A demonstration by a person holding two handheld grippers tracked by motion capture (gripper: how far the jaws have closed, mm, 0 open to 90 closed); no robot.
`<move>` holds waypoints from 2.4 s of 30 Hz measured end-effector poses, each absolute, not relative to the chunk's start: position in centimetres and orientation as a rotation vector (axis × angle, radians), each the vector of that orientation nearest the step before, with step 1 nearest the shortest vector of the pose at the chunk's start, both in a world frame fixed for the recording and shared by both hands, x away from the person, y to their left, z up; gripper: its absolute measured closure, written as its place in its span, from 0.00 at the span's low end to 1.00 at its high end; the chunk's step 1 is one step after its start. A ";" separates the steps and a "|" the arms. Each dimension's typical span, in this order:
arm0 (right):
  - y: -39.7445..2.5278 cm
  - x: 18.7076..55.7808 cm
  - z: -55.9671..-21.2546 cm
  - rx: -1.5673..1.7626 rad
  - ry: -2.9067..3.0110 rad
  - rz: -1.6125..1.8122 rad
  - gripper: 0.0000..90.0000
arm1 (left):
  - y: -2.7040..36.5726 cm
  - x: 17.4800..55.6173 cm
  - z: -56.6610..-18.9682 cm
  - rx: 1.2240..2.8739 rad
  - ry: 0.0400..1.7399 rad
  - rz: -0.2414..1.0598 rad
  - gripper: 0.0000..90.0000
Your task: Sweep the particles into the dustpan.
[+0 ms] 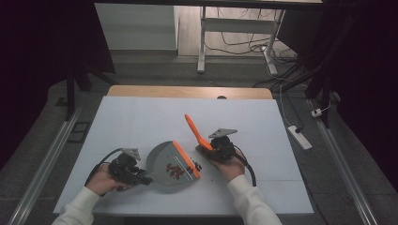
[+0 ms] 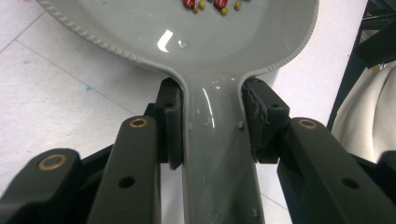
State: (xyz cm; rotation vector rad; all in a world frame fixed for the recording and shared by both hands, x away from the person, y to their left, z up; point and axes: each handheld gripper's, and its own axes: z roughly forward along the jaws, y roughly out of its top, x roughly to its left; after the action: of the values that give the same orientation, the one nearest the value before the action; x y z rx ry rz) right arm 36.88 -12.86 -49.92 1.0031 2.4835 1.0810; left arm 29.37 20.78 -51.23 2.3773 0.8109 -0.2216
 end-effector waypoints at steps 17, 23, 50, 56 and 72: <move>-10.3 34.4 -50.4 0.952 2.496 1.132 0.78 | 20.5 29.2 -51.3 2.385 0.806 -0.223 0.68; -9.5 34.0 -50.4 0.942 2.513 1.165 0.78 | 20.5 29.2 -51.3 2.386 0.807 -0.223 0.68; -15.4 35.9 -47.2 1.039 2.354 1.275 0.78 | 22.0 28.2 -51.6 2.342 0.819 -0.209 0.69; -16.5 35.2 -47.2 1.027 2.350 1.251 0.78 | 22.5 27.6 -51.4 2.328 0.792 -0.216 0.69; -19.7 32.3 -48.3 1.071 2.353 1.171 0.78 | 20.9 26.6 -51.3 2.376 0.693 -0.218 0.69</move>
State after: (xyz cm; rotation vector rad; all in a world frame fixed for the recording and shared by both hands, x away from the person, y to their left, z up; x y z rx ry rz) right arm 32.28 -19.67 -48.31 1.0715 2.3528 1.1714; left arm 26.60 20.88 -51.31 2.3762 0.6928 -0.2182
